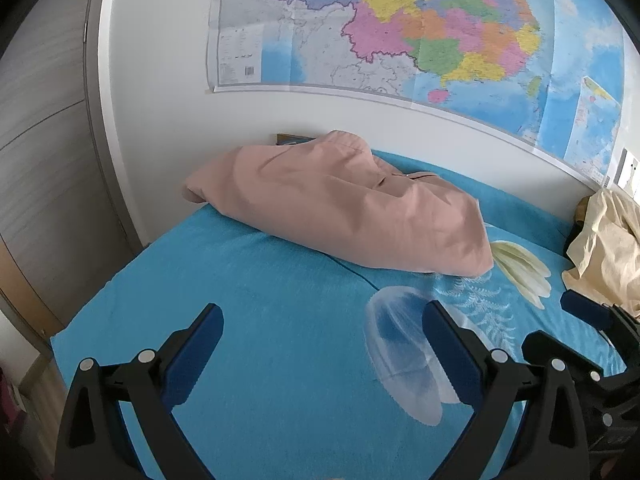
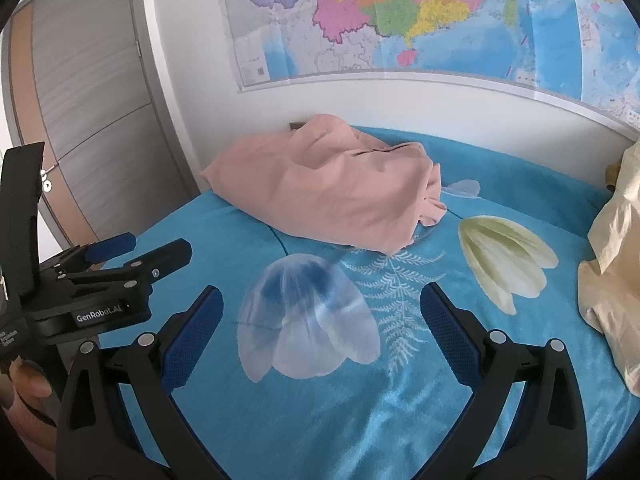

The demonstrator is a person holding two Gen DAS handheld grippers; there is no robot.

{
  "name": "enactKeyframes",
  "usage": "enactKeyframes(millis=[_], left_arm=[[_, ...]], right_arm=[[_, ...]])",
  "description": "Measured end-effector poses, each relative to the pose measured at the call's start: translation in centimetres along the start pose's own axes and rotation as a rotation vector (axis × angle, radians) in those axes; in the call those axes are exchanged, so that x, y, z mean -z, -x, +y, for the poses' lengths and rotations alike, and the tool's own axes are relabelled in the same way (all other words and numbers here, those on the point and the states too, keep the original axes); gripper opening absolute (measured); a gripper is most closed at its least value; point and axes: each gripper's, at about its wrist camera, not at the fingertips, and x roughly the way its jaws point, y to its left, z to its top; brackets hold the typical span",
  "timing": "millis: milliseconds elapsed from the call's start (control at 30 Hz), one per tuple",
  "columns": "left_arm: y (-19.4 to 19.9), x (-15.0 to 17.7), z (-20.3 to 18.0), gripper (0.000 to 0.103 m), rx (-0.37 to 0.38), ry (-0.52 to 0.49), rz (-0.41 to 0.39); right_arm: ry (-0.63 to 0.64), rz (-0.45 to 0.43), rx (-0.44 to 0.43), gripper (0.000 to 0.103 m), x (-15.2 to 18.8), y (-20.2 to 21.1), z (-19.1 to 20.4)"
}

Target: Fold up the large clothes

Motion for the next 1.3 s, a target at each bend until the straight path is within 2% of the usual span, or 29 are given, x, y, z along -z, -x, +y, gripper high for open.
enactKeyframes(millis=[1300], left_arm=[[1.2,1.0,-1.6,0.097,0.004,-0.031,-0.007]], right_arm=[[0.000,-0.016,0.022,0.097,0.9,1.8,-0.2]])
